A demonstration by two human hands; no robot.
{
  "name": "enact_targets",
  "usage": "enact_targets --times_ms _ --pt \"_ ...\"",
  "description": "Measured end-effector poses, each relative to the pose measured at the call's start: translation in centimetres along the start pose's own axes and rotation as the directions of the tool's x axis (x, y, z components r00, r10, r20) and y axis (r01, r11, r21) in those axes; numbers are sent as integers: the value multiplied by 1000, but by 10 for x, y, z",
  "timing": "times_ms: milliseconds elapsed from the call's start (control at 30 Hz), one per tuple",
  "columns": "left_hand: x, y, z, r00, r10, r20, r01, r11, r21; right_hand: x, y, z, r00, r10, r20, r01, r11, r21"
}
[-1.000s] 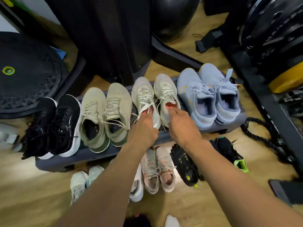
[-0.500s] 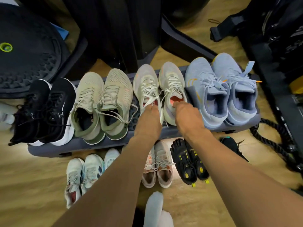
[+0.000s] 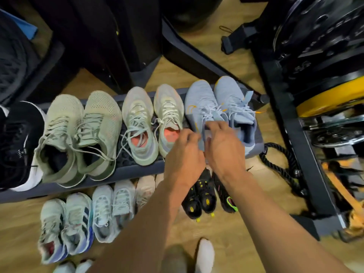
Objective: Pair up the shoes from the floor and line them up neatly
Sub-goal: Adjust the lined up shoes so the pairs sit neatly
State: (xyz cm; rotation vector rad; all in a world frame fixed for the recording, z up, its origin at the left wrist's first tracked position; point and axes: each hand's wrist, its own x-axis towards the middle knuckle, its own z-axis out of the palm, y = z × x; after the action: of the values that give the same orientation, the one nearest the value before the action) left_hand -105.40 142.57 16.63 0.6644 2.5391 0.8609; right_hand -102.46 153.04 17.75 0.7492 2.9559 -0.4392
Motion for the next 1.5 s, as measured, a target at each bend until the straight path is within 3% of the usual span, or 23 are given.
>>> enact_targets --times_ms 67,167,233,467,667,800,967,1033,1100,1233,1500 --pt "7 18 19 990 14 141 -23 998 61 -2 30 -6 997 76 6 -75 996 -47" --pt "20 32 47 944 -98 314 31 977 212 -2 69 2 968 176 179 -153 979 -136" --pt "26 36 60 936 -156 317 66 959 276 0 87 13 952 118 283 -77 985 -151" --pt "41 42 88 931 -233 282 138 937 320 15 125 19 944 -42 326 57 998 -35" --pt "36 41 95 968 -180 172 112 932 345 22 134 13 957 -84 279 106 992 -66" --pt "27 42 102 978 -173 121 125 937 325 20 139 12 935 -111 336 145 987 -76" --pt "-10 55 112 979 6 -202 34 981 192 -9 161 -3 998 -50 29 42 973 227" --pt "-33 61 127 970 48 -239 -8 986 166 -34 167 -5 999 -34 22 28 969 244" --pt "-55 65 151 987 24 -160 0 989 148 -63 178 5 998 -21 67 6 976 216" --pt "-87 68 207 977 -102 187 66 980 187 -115 203 45 967 22 254 -52 992 111" --pt "-113 52 332 877 -179 446 69 966 251 -171 289 142 861 171 479 -201 980 11"
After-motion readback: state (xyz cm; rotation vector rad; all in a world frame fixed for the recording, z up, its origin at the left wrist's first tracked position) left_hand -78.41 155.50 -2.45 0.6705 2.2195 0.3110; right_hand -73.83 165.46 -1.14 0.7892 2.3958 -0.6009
